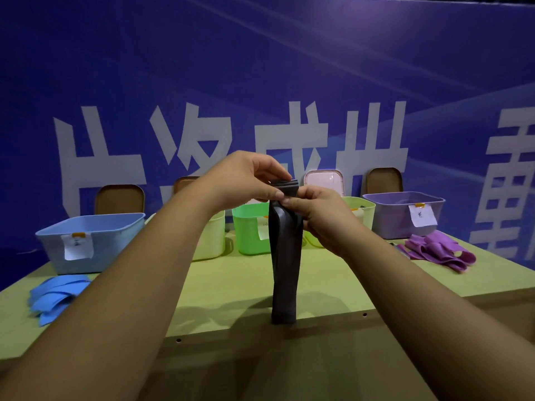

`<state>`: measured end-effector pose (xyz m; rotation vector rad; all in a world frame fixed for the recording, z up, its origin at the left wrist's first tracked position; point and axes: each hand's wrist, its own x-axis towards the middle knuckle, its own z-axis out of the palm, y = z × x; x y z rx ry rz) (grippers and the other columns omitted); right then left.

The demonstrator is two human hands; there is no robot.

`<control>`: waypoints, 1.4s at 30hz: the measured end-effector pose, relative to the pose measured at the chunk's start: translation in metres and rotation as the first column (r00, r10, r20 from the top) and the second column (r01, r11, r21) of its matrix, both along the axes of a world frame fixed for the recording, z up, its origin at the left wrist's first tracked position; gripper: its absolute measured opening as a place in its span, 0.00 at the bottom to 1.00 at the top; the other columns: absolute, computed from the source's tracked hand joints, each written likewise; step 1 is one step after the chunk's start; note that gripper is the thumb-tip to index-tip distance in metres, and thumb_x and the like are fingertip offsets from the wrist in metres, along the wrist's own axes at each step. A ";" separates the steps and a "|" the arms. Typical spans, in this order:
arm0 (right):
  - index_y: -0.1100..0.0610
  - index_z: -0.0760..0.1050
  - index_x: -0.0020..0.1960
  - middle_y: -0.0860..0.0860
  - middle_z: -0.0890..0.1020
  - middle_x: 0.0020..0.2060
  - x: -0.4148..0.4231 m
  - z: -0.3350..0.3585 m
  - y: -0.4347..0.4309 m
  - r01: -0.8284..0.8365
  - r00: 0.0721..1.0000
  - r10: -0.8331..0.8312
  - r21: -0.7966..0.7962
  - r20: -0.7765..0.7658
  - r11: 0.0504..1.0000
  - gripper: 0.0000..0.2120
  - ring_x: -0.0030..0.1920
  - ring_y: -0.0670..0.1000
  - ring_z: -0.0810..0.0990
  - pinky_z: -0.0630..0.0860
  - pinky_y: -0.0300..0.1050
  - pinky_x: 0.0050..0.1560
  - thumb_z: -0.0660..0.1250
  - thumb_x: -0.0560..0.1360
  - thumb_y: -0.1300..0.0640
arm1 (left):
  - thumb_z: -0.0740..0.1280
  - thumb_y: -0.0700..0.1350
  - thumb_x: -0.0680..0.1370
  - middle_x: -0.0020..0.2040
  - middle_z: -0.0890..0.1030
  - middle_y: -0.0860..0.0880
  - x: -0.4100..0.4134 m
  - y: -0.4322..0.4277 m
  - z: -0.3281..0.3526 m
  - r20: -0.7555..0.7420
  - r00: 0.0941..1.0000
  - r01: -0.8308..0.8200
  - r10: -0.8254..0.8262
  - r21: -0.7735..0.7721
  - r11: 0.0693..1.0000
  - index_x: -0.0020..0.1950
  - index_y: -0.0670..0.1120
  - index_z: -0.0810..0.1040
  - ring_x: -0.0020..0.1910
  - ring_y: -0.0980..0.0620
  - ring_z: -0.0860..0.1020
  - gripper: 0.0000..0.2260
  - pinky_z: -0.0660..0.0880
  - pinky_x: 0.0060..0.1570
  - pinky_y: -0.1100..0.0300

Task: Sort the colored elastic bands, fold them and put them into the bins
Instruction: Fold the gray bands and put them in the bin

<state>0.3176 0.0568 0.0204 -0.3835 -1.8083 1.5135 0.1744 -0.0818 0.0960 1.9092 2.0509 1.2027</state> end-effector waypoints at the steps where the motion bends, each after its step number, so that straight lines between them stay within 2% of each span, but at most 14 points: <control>1: 0.61 0.85 0.56 0.62 0.88 0.52 -0.001 0.000 0.000 0.000 1.000 0.000 -0.006 -0.003 1.000 0.06 0.60 0.67 0.85 0.80 0.67 0.65 0.74 0.81 0.60 | 0.77 0.37 0.78 0.51 0.89 0.56 0.000 0.000 -0.001 -0.002 1.000 -0.009 0.009 0.027 1.000 0.62 0.52 0.85 0.51 0.61 0.86 0.15 0.82 0.47 0.67; 5: 0.64 0.83 0.59 0.63 0.87 0.51 -0.002 0.004 -0.001 0.032 0.999 -0.032 0.046 -0.009 0.998 0.10 0.57 0.64 0.86 0.83 0.65 0.62 0.74 0.81 0.58 | 0.75 0.36 0.80 0.50 0.88 0.57 0.002 0.004 -0.004 0.009 0.999 -0.042 0.042 0.115 0.992 0.60 0.52 0.87 0.50 0.65 0.85 0.14 0.81 0.45 0.70; 7: 0.61 0.82 0.56 0.59 0.87 0.49 -0.002 0.006 -0.002 0.095 0.995 -0.098 0.158 0.011 0.983 0.12 0.53 0.59 0.88 0.86 0.58 0.56 0.75 0.81 0.52 | 0.75 0.38 0.80 0.50 0.88 0.58 0.001 0.006 -0.003 0.000 0.998 -0.069 0.070 0.153 0.986 0.59 0.55 0.87 0.50 0.62 0.86 0.13 0.83 0.47 0.65; 9: 0.58 0.78 0.54 0.55 0.85 0.46 -0.001 0.007 -0.004 0.187 0.981 -0.195 0.279 0.000 0.942 0.14 0.48 0.52 0.86 0.84 0.48 0.47 0.74 0.80 0.47 | 0.74 0.40 0.81 0.50 0.88 0.58 0.002 0.008 -0.001 0.003 0.996 -0.085 0.086 0.199 0.976 0.59 0.55 0.87 0.51 0.58 0.86 0.12 0.84 0.51 0.60; 12: 0.53 0.75 0.59 0.50 0.83 0.49 0.001 0.006 -0.004 0.190 0.981 -0.190 0.332 -0.032 0.924 0.16 0.48 0.46 0.83 0.79 0.40 0.44 0.74 0.80 0.44 | 0.73 0.38 0.82 0.51 0.87 0.56 0.007 0.008 0.005 0.041 0.998 -0.046 0.036 0.277 0.960 0.60 0.52 0.87 0.51 0.62 0.85 0.11 0.83 0.49 0.66; 15: 0.49 0.74 0.68 0.48 0.85 0.58 -0.004 0.003 -0.004 0.025 1.000 -0.026 0.231 0.002 0.973 0.21 0.57 0.46 0.86 0.82 0.45 0.55 0.74 0.80 0.43 | 0.71 0.39 0.83 0.53 0.87 0.57 0.009 0.008 0.010 0.046 0.999 -0.009 -0.005 0.300 0.954 0.60 0.54 0.86 0.53 0.62 0.85 0.12 0.83 0.49 0.66; 19: 0.49 0.76 0.70 0.49 0.88 0.59 -0.009 0.000 -0.006 -0.089 0.996 0.090 0.136 -0.006 0.987 0.20 0.61 0.51 0.86 0.82 0.53 0.63 0.72 0.81 0.43 | 0.72 0.41 0.83 0.54 0.87 0.58 0.008 0.010 0.014 0.060 0.998 -0.021 0.001 0.334 0.942 0.63 0.54 0.86 0.54 0.62 0.85 0.12 0.82 0.47 0.66; 23: 0.56 0.78 0.67 0.56 0.89 0.52 -0.008 -0.006 -0.012 -0.147 0.988 0.150 0.078 -0.046 0.986 0.15 0.55 0.57 0.89 0.83 0.58 0.62 0.69 0.84 0.51 | 0.72 0.41 0.83 0.54 0.86 0.59 0.003 0.014 0.011 0.008 0.999 -0.051 0.051 0.369 0.928 0.67 0.50 0.85 0.55 0.63 0.83 0.13 0.82 0.52 0.67; 27: 0.57 0.79 0.67 0.59 0.89 0.51 -0.009 -0.016 -0.013 -0.190 0.978 0.193 0.039 -0.083 0.981 0.15 0.52 0.60 0.89 0.84 0.58 0.58 0.69 0.84 0.52 | 0.70 0.41 0.84 0.55 0.85 0.55 -0.005 0.020 -0.002 -0.105 0.989 -0.058 0.105 0.378 0.924 0.69 0.48 0.84 0.56 0.64 0.81 0.14 0.80 0.56 0.68; 30: 0.60 0.81 0.67 0.62 0.87 0.48 -0.011 -0.024 -0.010 -0.265 0.951 0.251 -0.061 -0.180 0.962 0.18 0.52 0.62 0.87 0.82 0.63 0.64 0.69 0.83 0.49 | 0.69 0.39 0.84 0.57 0.86 0.52 -0.004 0.026 -0.012 0.025 0.999 -0.035 0.027 0.395 0.918 0.69 0.45 0.84 0.55 0.61 0.83 0.13 0.81 0.54 0.66; 33: 0.62 0.80 0.69 0.62 0.84 0.46 -0.011 -0.028 -0.008 -0.426 0.894 0.363 -0.249 -0.262 0.870 0.22 0.51 0.62 0.86 0.81 0.64 0.66 0.67 0.83 0.47 | 0.68 0.38 0.85 0.58 0.86 0.52 -0.001 0.031 -0.018 0.172 0.984 -0.024 -0.052 0.410 0.912 0.69 0.44 0.83 0.55 0.63 0.84 0.13 0.82 0.53 0.66; 36: 0.59 0.79 0.71 0.62 0.83 0.52 -0.014 -0.033 -0.001 -0.469 0.882 0.434 -0.256 -0.183 0.845 0.20 0.53 0.64 0.85 0.81 0.67 0.64 0.66 0.84 0.49 | 0.67 0.37 0.85 0.58 0.86 0.53 -0.003 0.040 -0.021 0.232 0.970 -0.035 -0.070 0.422 0.906 0.69 0.45 0.83 0.54 0.65 0.84 0.13 0.81 0.52 0.67; 39: 0.59 0.79 0.71 0.62 0.85 0.54 -0.016 -0.040 0.009 -0.380 0.925 0.374 -0.213 -0.069 0.900 0.18 0.52 0.62 0.85 0.83 0.62 0.57 0.65 0.86 0.51 | 0.67 0.37 0.85 0.57 0.85 0.54 -0.009 0.049 -0.026 0.218 0.975 -0.057 -0.039 0.418 0.907 0.68 0.45 0.84 0.53 0.66 0.84 0.13 0.81 0.51 0.67; 42: 0.61 0.77 0.70 0.60 0.84 0.53 -0.016 -0.047 0.016 -0.325 0.943 0.333 -0.220 -0.001 0.920 0.16 0.52 0.59 0.84 0.82 0.63 0.61 0.65 0.86 0.55 | 0.67 0.38 0.85 0.57 0.86 0.55 -0.016 0.059 -0.036 0.163 0.987 -0.072 0.007 0.398 0.915 0.68 0.46 0.84 0.54 0.66 0.83 0.13 0.81 0.52 0.67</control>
